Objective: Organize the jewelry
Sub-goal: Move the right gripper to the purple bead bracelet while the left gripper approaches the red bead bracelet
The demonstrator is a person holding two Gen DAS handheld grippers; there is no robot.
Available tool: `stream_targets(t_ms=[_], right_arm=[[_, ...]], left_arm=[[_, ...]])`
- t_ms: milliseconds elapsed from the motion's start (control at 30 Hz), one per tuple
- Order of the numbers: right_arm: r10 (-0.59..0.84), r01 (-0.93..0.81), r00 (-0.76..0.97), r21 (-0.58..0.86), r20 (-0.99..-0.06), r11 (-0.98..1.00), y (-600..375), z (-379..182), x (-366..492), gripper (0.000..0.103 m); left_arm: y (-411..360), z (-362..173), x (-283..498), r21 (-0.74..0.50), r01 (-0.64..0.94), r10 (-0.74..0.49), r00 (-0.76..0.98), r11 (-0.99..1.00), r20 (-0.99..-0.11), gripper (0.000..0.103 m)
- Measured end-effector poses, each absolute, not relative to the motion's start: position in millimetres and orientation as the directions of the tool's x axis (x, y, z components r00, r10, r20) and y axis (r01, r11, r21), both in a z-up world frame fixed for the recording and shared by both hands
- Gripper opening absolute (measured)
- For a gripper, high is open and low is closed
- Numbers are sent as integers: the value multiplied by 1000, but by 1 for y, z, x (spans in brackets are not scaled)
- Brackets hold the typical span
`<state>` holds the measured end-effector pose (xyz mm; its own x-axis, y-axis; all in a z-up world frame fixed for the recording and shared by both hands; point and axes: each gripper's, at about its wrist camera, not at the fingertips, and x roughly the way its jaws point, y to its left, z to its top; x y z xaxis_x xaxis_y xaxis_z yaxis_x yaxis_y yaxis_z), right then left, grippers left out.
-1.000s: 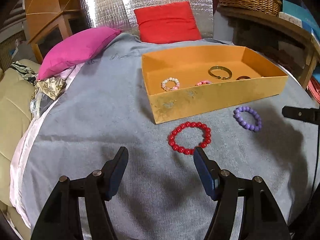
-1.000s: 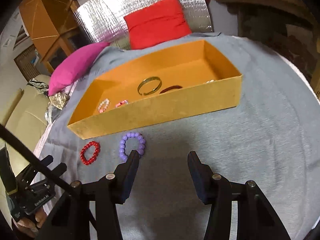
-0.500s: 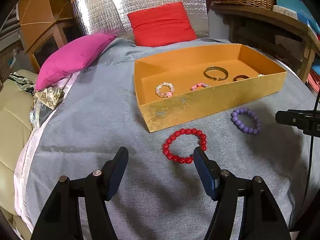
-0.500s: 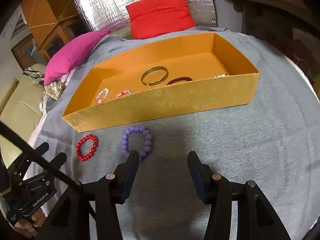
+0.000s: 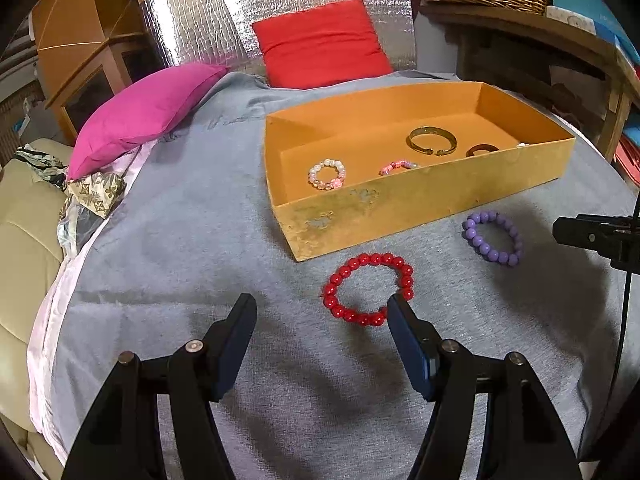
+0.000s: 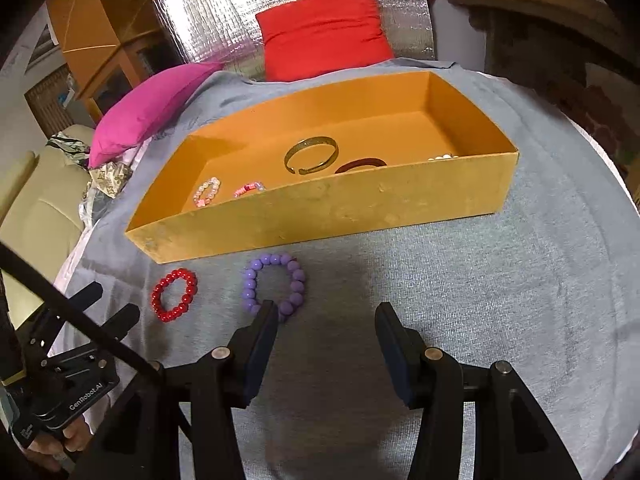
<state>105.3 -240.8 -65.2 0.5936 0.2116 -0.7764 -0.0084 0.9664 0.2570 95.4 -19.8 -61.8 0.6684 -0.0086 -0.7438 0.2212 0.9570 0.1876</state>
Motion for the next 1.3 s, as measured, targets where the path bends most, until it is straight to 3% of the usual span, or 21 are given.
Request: stream_targets(t_ms=[1300], right_arm=[[186, -15, 571, 217, -800, 976, -222, -78, 131, 54]], left_arm=[[-10, -79, 119, -56, 202, -158, 538, 978, -828, 68]])
